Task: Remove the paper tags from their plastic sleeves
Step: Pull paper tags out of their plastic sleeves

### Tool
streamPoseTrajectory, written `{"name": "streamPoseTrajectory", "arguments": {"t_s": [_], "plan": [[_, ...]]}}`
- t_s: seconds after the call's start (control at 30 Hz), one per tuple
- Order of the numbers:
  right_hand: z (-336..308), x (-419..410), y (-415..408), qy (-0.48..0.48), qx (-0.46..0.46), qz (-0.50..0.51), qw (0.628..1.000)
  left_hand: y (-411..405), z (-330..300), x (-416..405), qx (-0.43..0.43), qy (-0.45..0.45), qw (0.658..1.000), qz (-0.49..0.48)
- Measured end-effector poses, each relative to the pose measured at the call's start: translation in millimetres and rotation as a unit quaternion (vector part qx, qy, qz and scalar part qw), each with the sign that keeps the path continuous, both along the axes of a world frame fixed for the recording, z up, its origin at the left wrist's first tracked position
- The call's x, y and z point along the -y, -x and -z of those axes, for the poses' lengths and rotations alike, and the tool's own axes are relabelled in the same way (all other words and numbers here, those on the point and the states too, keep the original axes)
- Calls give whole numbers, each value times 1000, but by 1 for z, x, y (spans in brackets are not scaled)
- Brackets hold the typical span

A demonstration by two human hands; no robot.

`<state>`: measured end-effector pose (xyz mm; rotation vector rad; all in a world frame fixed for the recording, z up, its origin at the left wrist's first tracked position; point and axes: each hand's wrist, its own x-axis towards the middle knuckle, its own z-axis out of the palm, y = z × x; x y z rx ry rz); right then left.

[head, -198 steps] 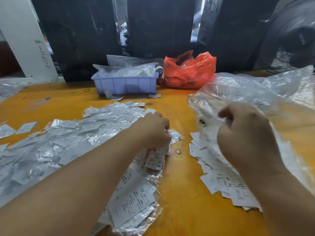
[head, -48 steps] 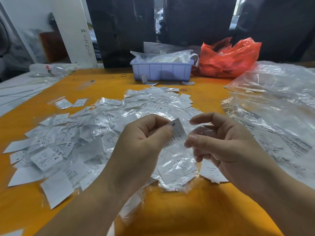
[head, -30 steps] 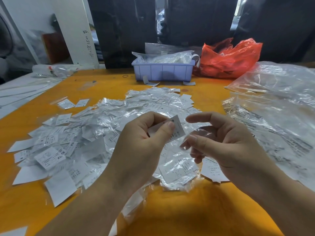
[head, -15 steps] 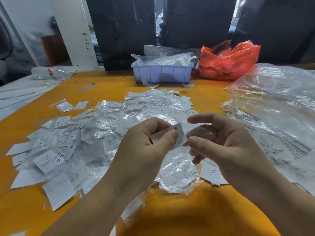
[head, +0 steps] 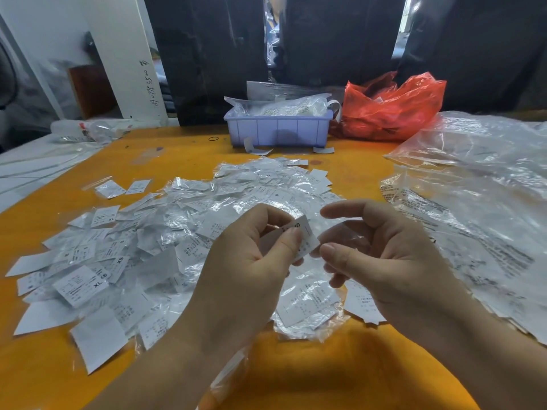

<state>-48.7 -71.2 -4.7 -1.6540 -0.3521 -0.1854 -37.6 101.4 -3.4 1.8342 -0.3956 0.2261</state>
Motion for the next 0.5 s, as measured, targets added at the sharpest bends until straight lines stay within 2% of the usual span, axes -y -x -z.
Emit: {"name": "streamPoseTrajectory", "arguments": {"t_s": [0.2, 0.5], "plan": [[0, 0, 0, 30, 6, 14, 999, 3, 1, 2, 9, -22, 1000, 6], [-1, 0, 1, 26, 11, 5, 1000, -3, 5, -2, -6, 13, 999, -32]]}}
